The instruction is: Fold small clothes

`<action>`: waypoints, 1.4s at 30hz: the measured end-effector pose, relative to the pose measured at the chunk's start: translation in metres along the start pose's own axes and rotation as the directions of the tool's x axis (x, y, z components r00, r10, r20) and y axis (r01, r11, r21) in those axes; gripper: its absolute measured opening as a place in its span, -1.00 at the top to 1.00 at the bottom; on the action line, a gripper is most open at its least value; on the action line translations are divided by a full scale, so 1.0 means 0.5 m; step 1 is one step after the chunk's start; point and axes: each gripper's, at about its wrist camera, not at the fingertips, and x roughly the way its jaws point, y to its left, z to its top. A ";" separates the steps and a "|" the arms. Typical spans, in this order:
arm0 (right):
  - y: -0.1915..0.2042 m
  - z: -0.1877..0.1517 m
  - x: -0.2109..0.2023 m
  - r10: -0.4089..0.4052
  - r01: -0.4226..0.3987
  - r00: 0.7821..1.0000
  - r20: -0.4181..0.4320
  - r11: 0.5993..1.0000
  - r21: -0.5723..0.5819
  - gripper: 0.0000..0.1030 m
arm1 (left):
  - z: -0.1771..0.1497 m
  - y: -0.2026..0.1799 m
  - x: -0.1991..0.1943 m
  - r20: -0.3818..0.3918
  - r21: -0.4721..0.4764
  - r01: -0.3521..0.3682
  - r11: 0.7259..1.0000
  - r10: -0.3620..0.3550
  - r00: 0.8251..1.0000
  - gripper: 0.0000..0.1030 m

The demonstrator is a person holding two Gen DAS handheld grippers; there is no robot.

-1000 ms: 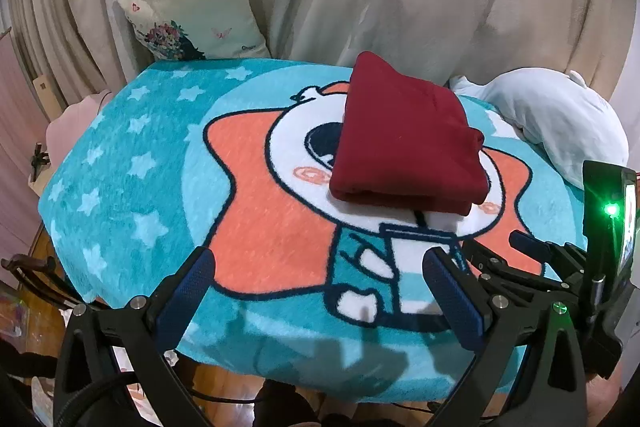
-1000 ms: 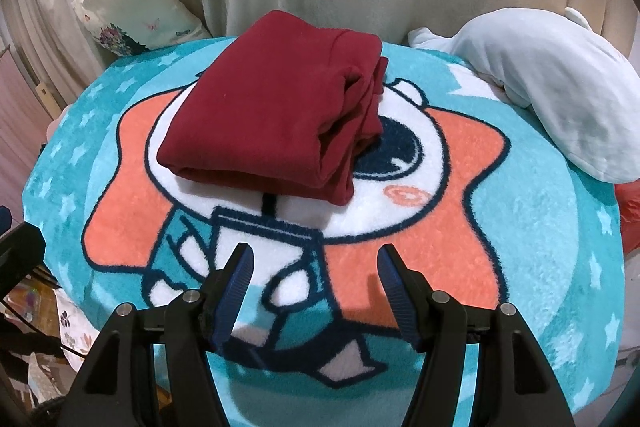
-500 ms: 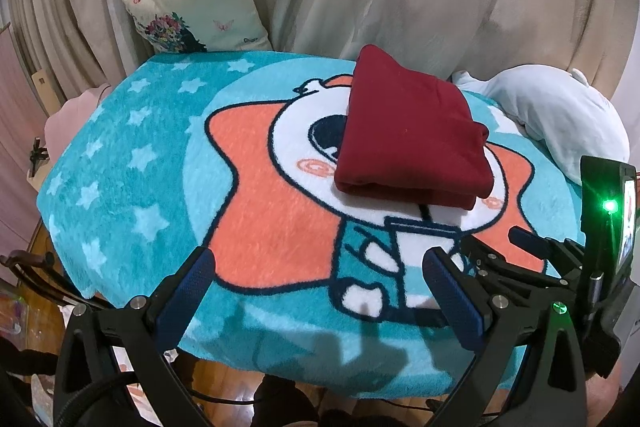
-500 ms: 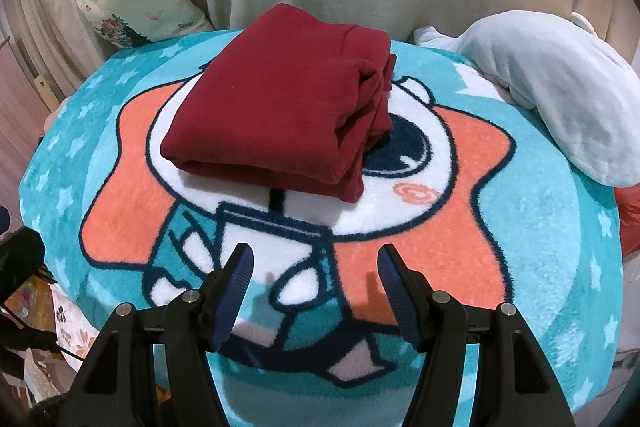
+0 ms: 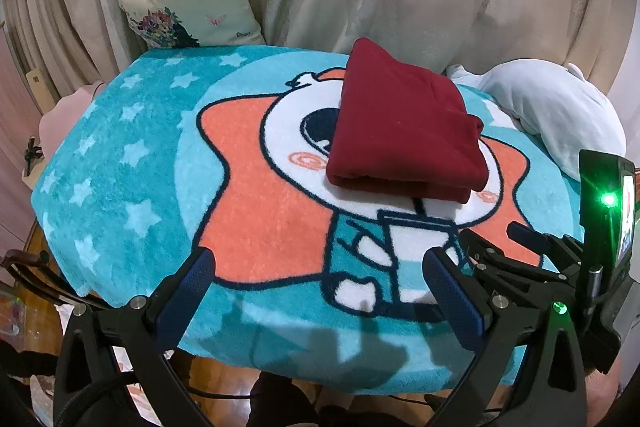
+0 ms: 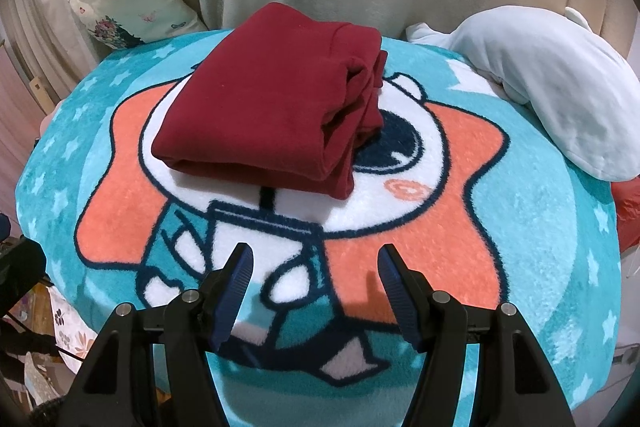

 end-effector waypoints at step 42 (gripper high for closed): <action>0.008 0.007 -0.026 0.004 -0.004 0.997 0.079 1.000 -0.007 -0.37 | -0.014 0.010 -0.010 -0.018 -0.019 0.025 1.000 -0.026 1.000 -1.00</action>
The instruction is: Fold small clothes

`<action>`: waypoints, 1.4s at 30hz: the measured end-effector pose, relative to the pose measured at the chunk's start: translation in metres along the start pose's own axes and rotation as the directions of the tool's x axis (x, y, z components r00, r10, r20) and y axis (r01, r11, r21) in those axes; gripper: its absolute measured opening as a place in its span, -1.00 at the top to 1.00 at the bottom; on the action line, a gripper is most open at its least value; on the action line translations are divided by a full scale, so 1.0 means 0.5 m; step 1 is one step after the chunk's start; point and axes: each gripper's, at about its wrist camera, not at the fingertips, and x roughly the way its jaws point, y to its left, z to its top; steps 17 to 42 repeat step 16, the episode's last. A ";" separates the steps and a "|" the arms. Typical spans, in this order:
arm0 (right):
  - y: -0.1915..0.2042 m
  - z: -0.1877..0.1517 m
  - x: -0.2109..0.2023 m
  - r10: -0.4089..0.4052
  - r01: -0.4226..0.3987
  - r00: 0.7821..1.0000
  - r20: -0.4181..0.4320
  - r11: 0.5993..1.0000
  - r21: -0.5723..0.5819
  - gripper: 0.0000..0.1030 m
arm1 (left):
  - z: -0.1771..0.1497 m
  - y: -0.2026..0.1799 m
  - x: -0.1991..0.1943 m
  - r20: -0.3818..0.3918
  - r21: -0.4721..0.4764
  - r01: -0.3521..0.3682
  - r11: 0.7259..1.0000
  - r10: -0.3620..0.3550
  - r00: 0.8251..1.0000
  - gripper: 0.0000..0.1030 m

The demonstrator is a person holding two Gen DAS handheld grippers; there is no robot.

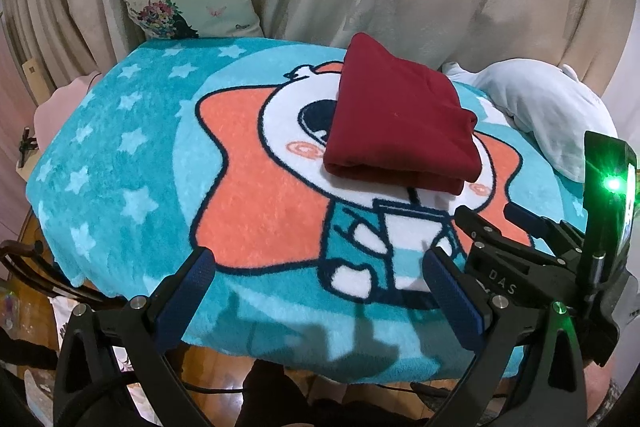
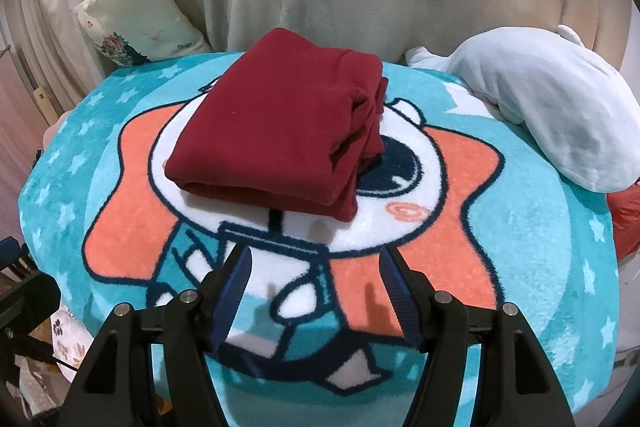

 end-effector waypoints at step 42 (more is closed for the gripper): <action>0.041 -0.002 0.011 0.055 -0.055 0.998 -0.007 0.997 -0.052 -0.38 | -0.009 0.022 -0.004 -0.007 -0.047 -0.011 0.999 0.011 1.000 -1.00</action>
